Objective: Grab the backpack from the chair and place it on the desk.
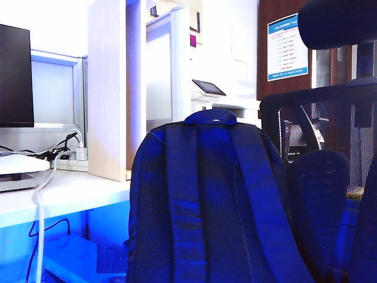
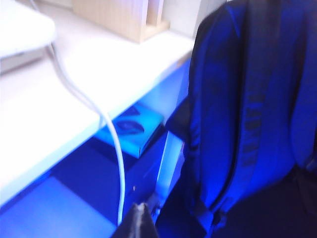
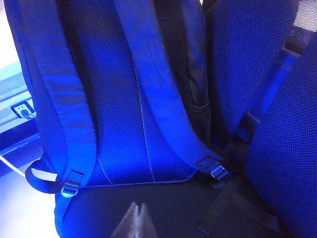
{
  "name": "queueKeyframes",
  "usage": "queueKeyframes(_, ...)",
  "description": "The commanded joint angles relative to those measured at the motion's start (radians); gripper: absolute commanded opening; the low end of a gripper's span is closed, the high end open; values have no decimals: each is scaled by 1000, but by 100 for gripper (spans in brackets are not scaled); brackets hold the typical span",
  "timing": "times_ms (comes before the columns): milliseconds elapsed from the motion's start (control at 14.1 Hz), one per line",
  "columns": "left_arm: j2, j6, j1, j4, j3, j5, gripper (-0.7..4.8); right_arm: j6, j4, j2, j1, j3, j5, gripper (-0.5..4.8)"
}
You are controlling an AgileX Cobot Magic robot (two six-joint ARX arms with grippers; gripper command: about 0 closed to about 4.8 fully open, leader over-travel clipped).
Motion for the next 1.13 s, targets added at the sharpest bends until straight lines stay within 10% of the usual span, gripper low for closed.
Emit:
queueKeyframes(71, 0, -3, 1, 66, -2, -4, -4, -2, 22, 0, 0, 0, 2, -1)
queueKeyframes(425, 0, -3, 1, 84, -2, 45, 31, -2, 22, 0, 0, 1, 2, -1)
queueKeyframes(779, 0, -37, 1, 159, -2, 201, 221, 2, 34, 0, 0, 2, 1, -1)
queueKeyframes(921, 0, -48, 1, 286, 1, 220, 479, 99, 129, 0, 0, 3, 0, 1)
queueKeyframes(1133, 7, -56, 1, 299, 46, 255, 479, 166, 197, 0, 0, 7, -16, 88)
